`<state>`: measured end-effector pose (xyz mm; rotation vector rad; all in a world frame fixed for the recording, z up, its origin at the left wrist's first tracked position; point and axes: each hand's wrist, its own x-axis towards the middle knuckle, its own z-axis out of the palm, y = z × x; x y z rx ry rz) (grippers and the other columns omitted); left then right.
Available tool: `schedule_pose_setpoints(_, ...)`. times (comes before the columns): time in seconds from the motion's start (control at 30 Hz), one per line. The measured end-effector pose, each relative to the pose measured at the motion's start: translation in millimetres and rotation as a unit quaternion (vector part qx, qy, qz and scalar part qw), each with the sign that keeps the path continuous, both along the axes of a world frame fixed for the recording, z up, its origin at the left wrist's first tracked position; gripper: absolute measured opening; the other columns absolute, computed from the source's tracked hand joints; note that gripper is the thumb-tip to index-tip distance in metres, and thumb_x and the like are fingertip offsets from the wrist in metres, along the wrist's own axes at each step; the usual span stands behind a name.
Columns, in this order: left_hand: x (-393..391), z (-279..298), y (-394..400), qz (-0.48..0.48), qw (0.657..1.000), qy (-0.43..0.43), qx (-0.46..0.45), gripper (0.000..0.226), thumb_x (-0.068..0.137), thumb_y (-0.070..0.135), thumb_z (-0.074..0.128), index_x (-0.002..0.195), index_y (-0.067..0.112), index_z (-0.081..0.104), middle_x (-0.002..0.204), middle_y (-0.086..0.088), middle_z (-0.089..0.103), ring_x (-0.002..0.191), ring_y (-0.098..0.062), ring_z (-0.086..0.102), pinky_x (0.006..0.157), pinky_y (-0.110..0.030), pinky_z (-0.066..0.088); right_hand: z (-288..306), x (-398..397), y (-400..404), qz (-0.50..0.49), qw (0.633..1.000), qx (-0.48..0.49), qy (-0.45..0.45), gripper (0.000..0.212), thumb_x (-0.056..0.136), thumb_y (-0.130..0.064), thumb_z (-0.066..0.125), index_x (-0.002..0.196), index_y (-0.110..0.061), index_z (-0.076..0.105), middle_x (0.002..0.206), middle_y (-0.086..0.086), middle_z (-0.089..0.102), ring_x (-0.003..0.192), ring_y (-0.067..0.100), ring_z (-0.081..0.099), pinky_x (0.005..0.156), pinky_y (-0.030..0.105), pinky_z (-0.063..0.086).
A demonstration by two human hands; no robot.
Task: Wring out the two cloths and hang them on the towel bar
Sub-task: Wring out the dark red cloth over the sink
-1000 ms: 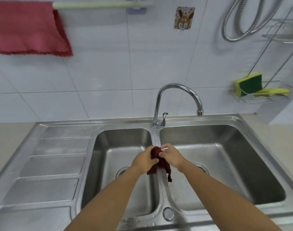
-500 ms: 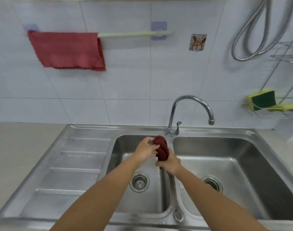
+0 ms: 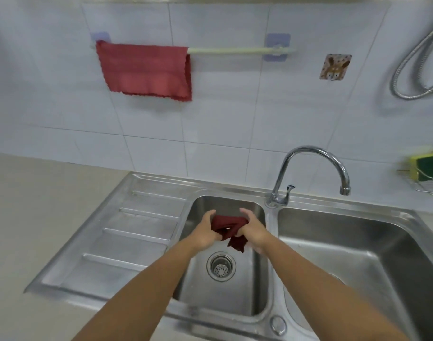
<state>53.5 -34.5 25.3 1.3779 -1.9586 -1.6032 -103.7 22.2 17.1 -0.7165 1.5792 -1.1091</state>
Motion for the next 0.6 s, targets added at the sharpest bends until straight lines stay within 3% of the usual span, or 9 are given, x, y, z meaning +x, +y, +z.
schedule_pose_setpoints(0.1,7,-5,6,-0.086,0.993,-0.075,-0.006,0.090,0.077,-0.010,0.062,0.150,0.013,0.015,0.142,-0.012,0.041,0.122,-0.021,0.046,0.090,-0.026,0.040,4,6,0,0.040,0.995,0.046,-0.075,0.069,0.073,0.023,0.044,0.130,-0.016,0.047,0.116,0.022,0.055,0.101,0.033,0.059,0.077,0.039,0.055)
schedule_pose_setpoints(0.23,10,-22,6,-0.057,0.977,-0.146,-0.142,0.068,0.069,0.006,0.078,0.127,0.016,0.043,0.119,-0.003,0.055,0.107,-0.020,0.057,0.084,-0.027,0.046,8,6,-8,0.071,0.983,0.067,-0.158,0.062,0.075,0.021,0.047,0.128,-0.011,0.046,0.115,0.022,0.058,0.100,0.032,0.061,0.088,0.045,0.053)
schedule_pose_setpoints(0.33,10,-17,2,-0.052,0.908,-0.265,-0.319,0.046,0.076,0.020,0.073,0.114,0.017,0.048,0.110,-0.005,0.061,0.102,-0.026,0.060,0.082,-0.036,0.050,15,6,-16,0.123,0.976,0.072,-0.167,0.048,0.076,0.012,0.062,0.118,-0.010,0.053,0.105,0.018,0.066,0.097,0.030,0.067,0.079,0.041,0.055)
schedule_pose_setpoints(0.4,9,-12,3,-0.067,0.865,-0.295,-0.400,0.029,0.084,0.023,0.064,0.108,0.017,0.049,0.108,-0.006,0.063,0.099,-0.026,0.059,0.078,-0.035,0.045,16,6,-17,0.172,0.973,0.090,-0.127,0.032,0.077,0.005,0.068,0.106,-0.007,0.062,0.098,0.016,0.069,0.095,0.028,0.068,0.083,0.041,0.056)
schedule_pose_setpoints(0.47,9,-9,1,-0.093,0.830,-0.305,-0.458,0.019,0.089,0.024,0.055,0.106,0.017,0.050,0.108,-0.006,0.061,0.100,-0.026,0.057,0.077,-0.034,0.041,16,7,-16,0.231,0.965,0.124,-0.025,0.022,0.078,0.001,0.071,0.098,-0.008,0.065,0.087,0.010,0.065,0.081,0.020,0.064,0.081,0.038,0.056)
schedule_pose_setpoints(0.6,8,-7,-5,-0.177,0.766,-0.330,-0.523,0.021,0.087,0.025,0.057,0.106,0.016,0.054,0.110,-0.005,0.055,0.102,-0.026,0.053,0.080,-0.037,0.040,28,14,-13,0.334,0.905,0.207,0.161,0.033,0.076,-0.009,0.076,0.104,-0.012,0.059,0.088,0.006,0.058,0.079,0.019,0.058,0.068,0.034,0.055)
